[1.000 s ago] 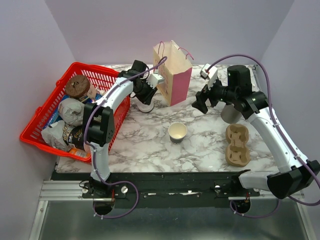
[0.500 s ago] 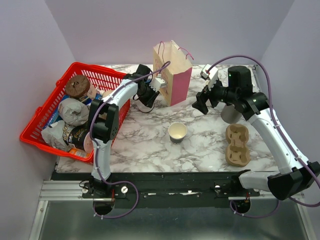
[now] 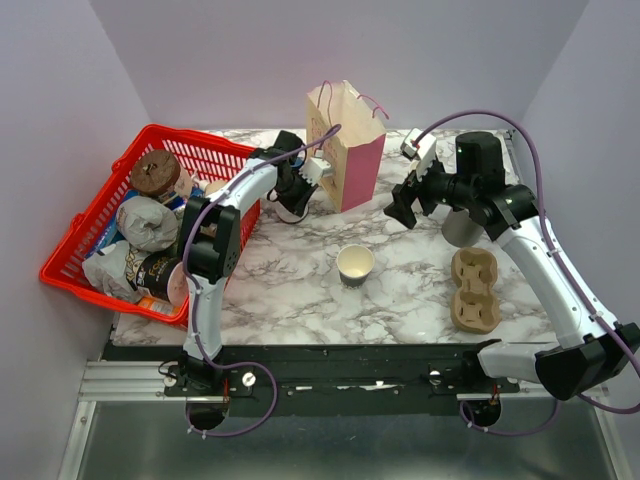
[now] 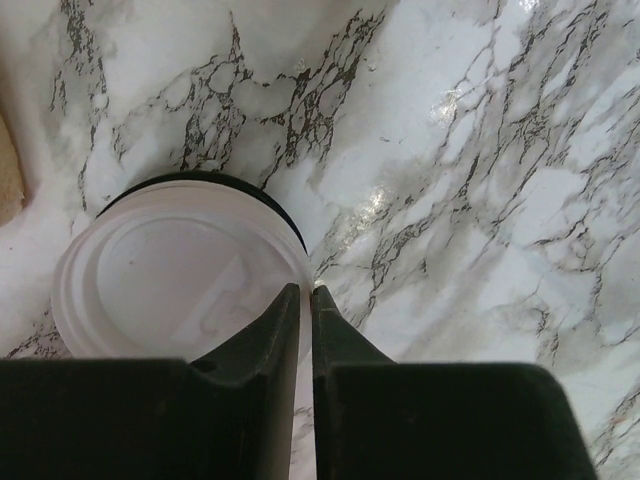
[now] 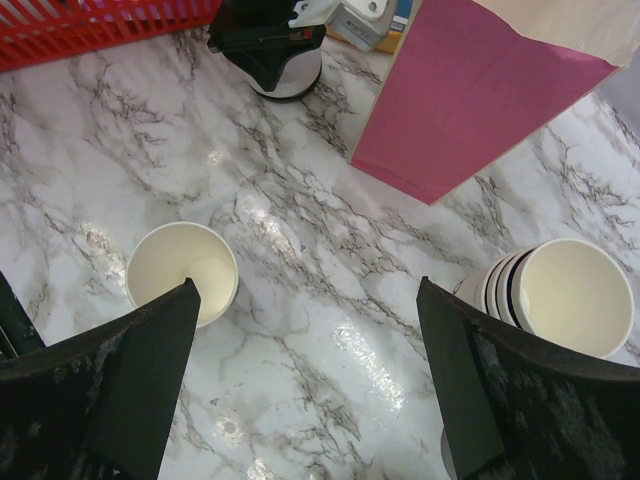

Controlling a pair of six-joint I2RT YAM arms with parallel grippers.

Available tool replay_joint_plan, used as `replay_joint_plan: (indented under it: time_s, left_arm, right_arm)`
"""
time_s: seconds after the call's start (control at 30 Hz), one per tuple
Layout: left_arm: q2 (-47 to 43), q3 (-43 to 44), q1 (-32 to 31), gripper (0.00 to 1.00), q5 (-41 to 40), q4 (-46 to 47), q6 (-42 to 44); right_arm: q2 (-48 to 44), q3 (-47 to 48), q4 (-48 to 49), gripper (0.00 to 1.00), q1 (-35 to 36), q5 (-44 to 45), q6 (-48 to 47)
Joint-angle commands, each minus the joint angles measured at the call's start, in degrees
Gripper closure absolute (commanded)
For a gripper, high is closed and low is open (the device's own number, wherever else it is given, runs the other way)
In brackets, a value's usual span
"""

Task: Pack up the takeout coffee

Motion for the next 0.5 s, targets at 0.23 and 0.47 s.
replay_joint_plan:
  time_s: [0.23,0.47]
  left_arm:
    - [0.19,5.17,-0.12,1.0,3.24,-5.48,-0.37]
    - [-4.47,10.27,-0.12,1.0,-0.08,-10.58,1.47]
  right_arm:
    - [1.08,0.34,0.93,0.02,-0.25,-0.83,0.51]
    - [0.99,0.17,0.93,0.02,-0.16,-0.75,0.6]
